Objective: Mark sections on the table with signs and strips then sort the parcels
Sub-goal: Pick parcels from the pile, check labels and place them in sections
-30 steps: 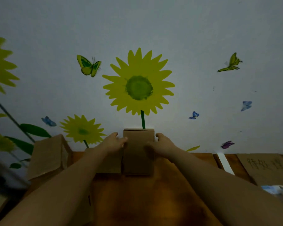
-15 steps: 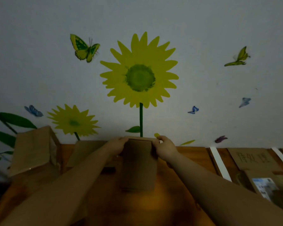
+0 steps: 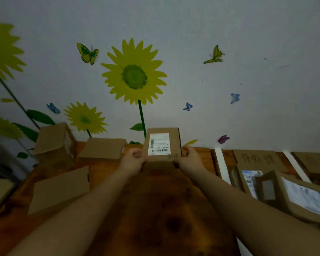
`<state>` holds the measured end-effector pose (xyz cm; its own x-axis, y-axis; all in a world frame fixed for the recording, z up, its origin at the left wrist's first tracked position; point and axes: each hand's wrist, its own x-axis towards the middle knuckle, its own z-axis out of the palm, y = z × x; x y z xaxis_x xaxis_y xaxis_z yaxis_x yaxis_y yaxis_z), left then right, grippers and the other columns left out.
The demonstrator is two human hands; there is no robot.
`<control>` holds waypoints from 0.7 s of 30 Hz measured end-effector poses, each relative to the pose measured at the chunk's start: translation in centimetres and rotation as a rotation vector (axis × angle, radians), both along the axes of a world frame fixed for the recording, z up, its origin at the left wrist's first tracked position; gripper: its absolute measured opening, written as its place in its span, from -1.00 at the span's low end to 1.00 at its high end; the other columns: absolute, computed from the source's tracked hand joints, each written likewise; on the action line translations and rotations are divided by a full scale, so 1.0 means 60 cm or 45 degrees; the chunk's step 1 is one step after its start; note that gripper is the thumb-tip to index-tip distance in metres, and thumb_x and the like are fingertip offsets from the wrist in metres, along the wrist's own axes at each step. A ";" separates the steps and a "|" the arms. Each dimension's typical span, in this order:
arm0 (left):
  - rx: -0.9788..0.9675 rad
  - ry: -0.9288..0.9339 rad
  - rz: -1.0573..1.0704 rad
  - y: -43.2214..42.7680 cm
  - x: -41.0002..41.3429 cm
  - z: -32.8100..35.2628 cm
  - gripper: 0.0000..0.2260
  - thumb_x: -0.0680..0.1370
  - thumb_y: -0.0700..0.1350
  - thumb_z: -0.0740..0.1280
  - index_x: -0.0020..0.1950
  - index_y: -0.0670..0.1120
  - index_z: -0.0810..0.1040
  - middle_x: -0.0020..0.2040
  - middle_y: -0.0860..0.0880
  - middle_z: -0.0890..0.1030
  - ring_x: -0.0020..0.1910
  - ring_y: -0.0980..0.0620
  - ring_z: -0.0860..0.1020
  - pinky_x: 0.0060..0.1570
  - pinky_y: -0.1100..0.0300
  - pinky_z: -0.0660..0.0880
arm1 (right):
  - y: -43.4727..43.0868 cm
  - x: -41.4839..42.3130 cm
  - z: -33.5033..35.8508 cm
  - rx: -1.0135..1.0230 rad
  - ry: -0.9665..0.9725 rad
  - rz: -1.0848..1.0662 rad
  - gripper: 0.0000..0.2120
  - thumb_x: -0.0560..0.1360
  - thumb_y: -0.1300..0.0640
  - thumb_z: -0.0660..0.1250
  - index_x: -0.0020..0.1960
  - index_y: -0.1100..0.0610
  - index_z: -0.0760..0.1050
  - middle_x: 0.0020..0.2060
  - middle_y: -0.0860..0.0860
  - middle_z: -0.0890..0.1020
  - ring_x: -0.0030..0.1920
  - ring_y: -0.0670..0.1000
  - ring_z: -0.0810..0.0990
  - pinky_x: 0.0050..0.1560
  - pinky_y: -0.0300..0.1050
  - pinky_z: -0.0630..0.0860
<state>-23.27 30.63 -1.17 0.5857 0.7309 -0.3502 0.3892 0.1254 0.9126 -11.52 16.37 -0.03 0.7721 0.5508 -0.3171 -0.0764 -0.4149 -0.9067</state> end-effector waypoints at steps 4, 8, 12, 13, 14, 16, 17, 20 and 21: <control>-0.031 -0.006 -0.083 -0.063 -0.022 0.027 -0.37 0.47 -0.36 0.35 0.49 -0.08 0.23 0.26 -0.13 0.52 0.15 -0.13 0.54 0.08 0.00 0.55 | -0.062 -0.009 0.016 0.074 -0.014 0.067 -0.35 0.49 0.27 0.37 0.49 0.06 0.19 0.34 0.09 0.44 0.20 0.07 0.52 0.02 -0.13 0.59; -0.058 -0.175 -0.087 -0.103 -0.043 0.069 -0.43 0.47 -0.48 0.25 0.40 -0.07 0.31 0.12 -0.01 0.55 0.12 -0.12 0.55 -0.24 0.10 0.58 | -0.114 -0.020 0.054 0.181 -0.011 0.199 -0.30 0.48 0.33 0.38 0.50 0.06 0.14 0.29 0.09 0.51 0.17 0.01 0.55 -0.12 -0.29 0.56; -0.023 -0.306 -0.097 -0.128 -0.061 0.112 -0.47 0.45 -0.51 0.22 0.30 -0.04 0.35 0.02 -0.03 0.56 -0.03 -0.06 0.58 -0.26 0.12 0.56 | -0.146 -0.037 0.100 0.273 -0.071 0.172 -0.39 0.54 0.24 0.31 0.51 0.02 0.16 0.15 0.11 0.61 0.08 0.04 0.63 -0.07 -0.20 0.60; -0.013 -0.338 -0.110 -0.134 -0.067 0.121 -0.48 0.45 -0.51 0.22 0.29 -0.04 0.35 0.03 -0.04 0.55 -0.05 -0.04 0.59 -0.27 0.13 0.56 | -0.154 -0.040 0.111 0.307 -0.082 0.157 -0.43 0.56 0.21 0.30 0.51 0.01 0.19 0.05 0.06 0.65 0.02 0.00 0.66 -0.05 -0.17 0.61; -0.009 -0.368 -0.123 -0.140 -0.074 0.129 -0.49 0.46 -0.51 0.22 0.27 -0.03 0.36 0.05 -0.05 0.55 -0.06 -0.04 0.59 -0.29 0.15 0.57 | -0.162 -0.045 0.122 0.334 -0.089 0.146 -0.46 0.57 0.18 0.28 0.50 0.00 0.22 -0.05 -0.02 0.67 -0.06 -0.06 0.67 -0.07 -0.18 0.61; -0.004 -0.412 -0.153 -0.149 -0.094 0.143 -0.52 0.46 -0.51 0.22 0.24 -0.03 0.37 0.09 -0.05 0.54 -0.06 -0.04 0.59 -0.33 0.21 0.57 | -0.178 -0.059 0.143 0.356 -0.108 0.142 -0.49 0.58 0.15 0.26 0.49 -0.03 0.23 -0.17 -0.14 0.64 -0.18 -0.14 0.67 -0.18 -0.23 0.60; 0.002 -0.417 -0.173 -0.153 -0.105 0.149 -0.53 0.47 -0.50 0.23 0.22 -0.02 0.38 0.10 -0.05 0.54 -0.05 -0.04 0.59 -0.34 0.22 0.57 | -0.185 -0.070 0.154 0.363 -0.124 0.139 -0.49 0.58 0.15 0.26 0.49 -0.06 0.22 -0.16 -0.14 0.63 -0.18 -0.14 0.67 -0.23 -0.25 0.59; 0.046 -0.421 -0.217 -0.161 -0.134 0.164 -0.54 0.47 -0.47 0.23 0.24 -0.02 0.43 0.11 -0.05 0.53 -0.06 0.00 0.57 -0.25 0.15 0.56 | -0.203 -0.095 0.176 0.455 -0.176 0.022 -0.45 0.56 0.18 0.30 0.46 -0.10 0.19 -0.04 -0.01 0.63 -0.02 0.05 0.67 -0.21 -0.12 0.63; 0.051 -0.441 -0.191 -0.162 -0.140 0.167 -0.56 0.49 -0.44 0.25 0.26 -0.03 0.43 0.11 -0.06 0.52 -0.06 0.00 0.56 -0.20 0.13 0.56 | -0.209 -0.101 0.178 0.496 -0.160 -0.047 -0.36 0.54 0.22 0.32 0.47 -0.14 0.12 -0.02 0.05 0.63 0.01 0.11 0.67 -0.17 -0.02 0.64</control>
